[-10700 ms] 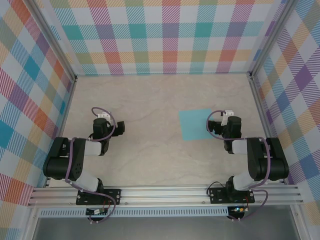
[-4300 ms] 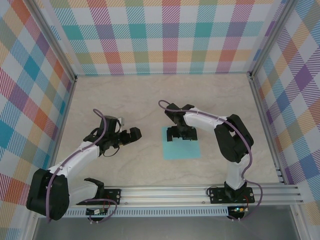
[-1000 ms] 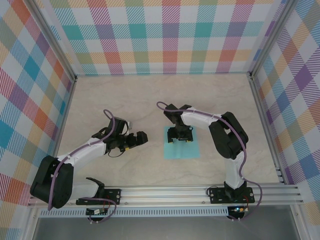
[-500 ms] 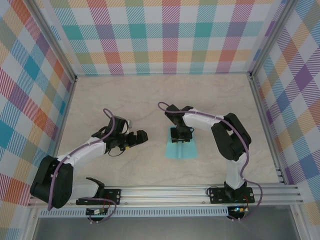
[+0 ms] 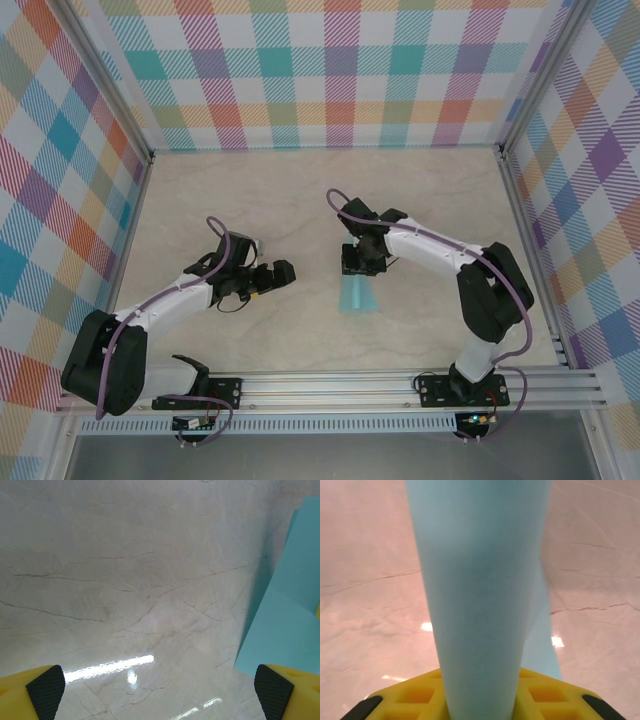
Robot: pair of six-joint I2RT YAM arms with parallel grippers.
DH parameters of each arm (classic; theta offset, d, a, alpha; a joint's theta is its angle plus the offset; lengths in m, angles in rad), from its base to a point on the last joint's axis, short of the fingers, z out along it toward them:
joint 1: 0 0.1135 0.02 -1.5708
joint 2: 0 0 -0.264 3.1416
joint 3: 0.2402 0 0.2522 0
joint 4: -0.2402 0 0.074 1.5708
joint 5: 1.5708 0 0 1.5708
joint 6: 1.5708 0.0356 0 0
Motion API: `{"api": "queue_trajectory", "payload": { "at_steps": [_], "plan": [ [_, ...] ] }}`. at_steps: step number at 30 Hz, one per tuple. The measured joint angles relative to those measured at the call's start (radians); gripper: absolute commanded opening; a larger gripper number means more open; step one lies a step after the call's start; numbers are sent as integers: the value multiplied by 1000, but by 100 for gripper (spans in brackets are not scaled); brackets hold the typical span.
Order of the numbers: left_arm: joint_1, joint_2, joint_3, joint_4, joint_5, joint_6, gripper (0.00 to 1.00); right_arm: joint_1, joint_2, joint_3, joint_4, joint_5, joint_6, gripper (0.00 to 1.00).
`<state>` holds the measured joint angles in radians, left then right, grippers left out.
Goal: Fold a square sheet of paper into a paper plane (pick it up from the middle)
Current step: Fold the square sheet of paper in half at the center of the table.
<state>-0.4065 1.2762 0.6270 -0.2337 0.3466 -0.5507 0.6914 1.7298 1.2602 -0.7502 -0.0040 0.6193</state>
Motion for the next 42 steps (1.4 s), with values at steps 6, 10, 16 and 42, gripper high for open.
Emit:
{"api": "queue_trajectory", "payload": {
  "at_steps": [6, 10, 16, 42],
  "plan": [
    [0, 1, 8, -1, 0, -1, 100, -16, -85, -29, 90, -170, 25, 30],
    [0, 1, 12, -1, -1, -3, 100, -39, -124, -68, 177, -285, 49, 31],
    [0, 1, 12, -2, -1, -7, 100, -117, -147, -200, 320, -425, 95, 32],
    [0, 1, 12, 0, 1, -8, 100, -218, -69, -359, 421, -492, 106, 38]
  ]
}}
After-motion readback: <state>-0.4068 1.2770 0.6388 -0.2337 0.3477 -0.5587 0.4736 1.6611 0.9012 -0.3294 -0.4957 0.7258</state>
